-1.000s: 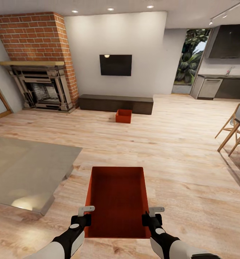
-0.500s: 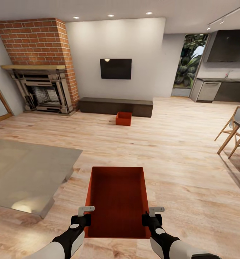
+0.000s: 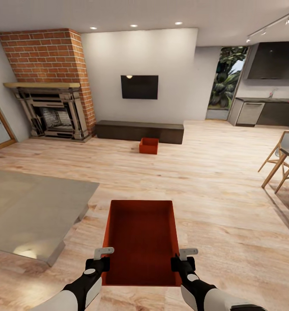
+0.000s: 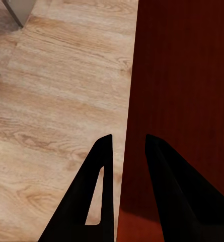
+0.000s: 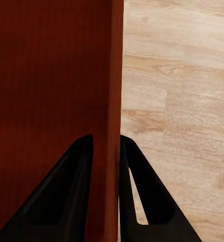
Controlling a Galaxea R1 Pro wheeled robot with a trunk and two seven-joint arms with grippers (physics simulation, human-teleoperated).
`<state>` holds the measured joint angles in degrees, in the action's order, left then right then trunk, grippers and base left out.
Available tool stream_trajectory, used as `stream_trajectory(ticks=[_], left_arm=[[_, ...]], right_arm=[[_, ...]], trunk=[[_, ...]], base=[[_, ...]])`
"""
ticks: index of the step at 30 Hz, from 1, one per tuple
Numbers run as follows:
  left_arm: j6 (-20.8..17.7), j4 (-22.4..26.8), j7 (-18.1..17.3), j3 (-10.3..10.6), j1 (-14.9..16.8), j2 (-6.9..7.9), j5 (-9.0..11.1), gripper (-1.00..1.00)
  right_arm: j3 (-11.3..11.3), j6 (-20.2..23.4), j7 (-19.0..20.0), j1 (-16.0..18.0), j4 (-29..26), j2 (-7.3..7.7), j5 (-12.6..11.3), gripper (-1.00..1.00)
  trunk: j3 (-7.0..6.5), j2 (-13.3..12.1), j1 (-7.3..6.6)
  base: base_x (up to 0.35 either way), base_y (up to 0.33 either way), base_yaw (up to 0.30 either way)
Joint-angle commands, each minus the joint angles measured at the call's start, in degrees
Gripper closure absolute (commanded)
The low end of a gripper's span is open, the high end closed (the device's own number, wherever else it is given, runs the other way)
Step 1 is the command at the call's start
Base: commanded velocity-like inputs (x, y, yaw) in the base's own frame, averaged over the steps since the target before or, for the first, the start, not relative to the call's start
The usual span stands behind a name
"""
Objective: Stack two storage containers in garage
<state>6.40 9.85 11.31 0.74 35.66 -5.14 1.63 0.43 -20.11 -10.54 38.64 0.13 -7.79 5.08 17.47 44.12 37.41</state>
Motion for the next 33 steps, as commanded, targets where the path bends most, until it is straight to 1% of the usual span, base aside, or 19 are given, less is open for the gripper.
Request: stream_trajectory(ticks=[1, 33], left_arm=[[0.3, -0.2, 0.7, -1.1, 0.0, 0.01, 0.2, 1.0], [0.3, -0.2, 0.7, -1.1, 0.0, -0.04, 0.2, 1.0]], right_arm=[[-2.1, 0.1, -0.3, 0.1, -0.1, -0.04, 1.9, 1.0], [-2.1, 0.1, -0.3, 0.1, -0.1, -0.04, 1.9, 1.0]], trunk=[[-0.03, 0.1, 0.01], [-3.02, 0.1, 0.01]], base=[[0.0, 0.0, 0.0], [0.0, 0.0, 0.0]])
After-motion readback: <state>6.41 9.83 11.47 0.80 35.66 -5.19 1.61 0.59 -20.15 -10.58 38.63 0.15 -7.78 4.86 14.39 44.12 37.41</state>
